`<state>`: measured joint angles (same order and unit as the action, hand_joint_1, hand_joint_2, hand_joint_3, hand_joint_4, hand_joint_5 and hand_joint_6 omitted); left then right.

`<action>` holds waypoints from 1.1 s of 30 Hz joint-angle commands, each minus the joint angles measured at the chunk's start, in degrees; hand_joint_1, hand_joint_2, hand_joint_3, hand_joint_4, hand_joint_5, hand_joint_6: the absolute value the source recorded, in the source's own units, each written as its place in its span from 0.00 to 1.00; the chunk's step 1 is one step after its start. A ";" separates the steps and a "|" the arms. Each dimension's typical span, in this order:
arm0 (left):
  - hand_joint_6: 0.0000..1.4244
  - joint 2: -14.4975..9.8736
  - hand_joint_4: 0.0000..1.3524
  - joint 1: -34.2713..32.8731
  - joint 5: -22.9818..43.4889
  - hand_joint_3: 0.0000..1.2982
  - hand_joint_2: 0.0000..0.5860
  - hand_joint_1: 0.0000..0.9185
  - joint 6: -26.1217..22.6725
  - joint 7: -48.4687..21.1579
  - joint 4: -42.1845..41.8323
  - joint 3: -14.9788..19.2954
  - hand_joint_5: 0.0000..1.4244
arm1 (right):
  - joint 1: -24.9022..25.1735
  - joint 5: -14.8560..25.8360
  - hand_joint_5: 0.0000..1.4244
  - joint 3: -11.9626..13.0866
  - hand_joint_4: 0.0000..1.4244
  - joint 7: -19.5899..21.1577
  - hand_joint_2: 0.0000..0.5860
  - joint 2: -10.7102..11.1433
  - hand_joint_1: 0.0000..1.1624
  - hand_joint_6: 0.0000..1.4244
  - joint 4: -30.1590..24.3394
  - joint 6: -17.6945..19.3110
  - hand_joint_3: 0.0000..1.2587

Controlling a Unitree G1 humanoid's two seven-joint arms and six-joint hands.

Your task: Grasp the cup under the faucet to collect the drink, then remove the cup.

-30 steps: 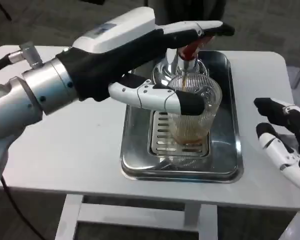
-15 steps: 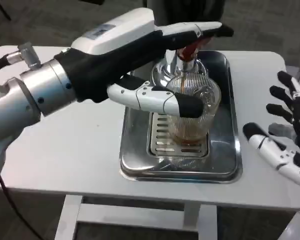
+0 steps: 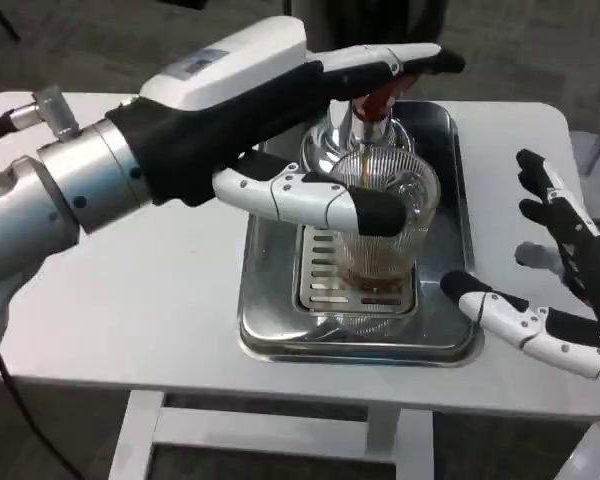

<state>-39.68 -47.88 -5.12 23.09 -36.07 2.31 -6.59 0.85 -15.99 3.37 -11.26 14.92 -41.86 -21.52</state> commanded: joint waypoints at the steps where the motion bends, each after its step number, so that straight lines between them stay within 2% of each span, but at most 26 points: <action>1: 0.18 -1.63 0.05 4.13 -3.32 0.12 0.04 0.00 -1.36 -4.27 0.93 -3.40 0.12 | 0.64 -0.62 0.02 -1.46 0.00 1.62 0.39 -0.90 0.60 0.14 1.34 1.37 0.00; 10: 0.18 -1.98 0.05 4.17 -3.22 0.12 0.04 0.00 -1.37 -4.36 0.81 -3.33 0.12 | 3.49 -1.48 0.02 -4.00 0.00 4.67 0.39 -3.19 0.60 0.14 5.13 1.95 0.00; 33: 0.18 -2.87 0.05 3.65 -3.49 0.12 0.04 0.00 -0.20 -4.71 1.81 -3.71 0.12 | 7.72 0.20 0.02 -4.86 0.01 7.06 0.41 -6.42 0.57 0.14 10.27 2.94 0.00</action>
<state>-40.87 -47.94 -5.12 23.54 -36.07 2.15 -6.71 8.43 -16.35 -1.14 -4.85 9.23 -31.88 -19.52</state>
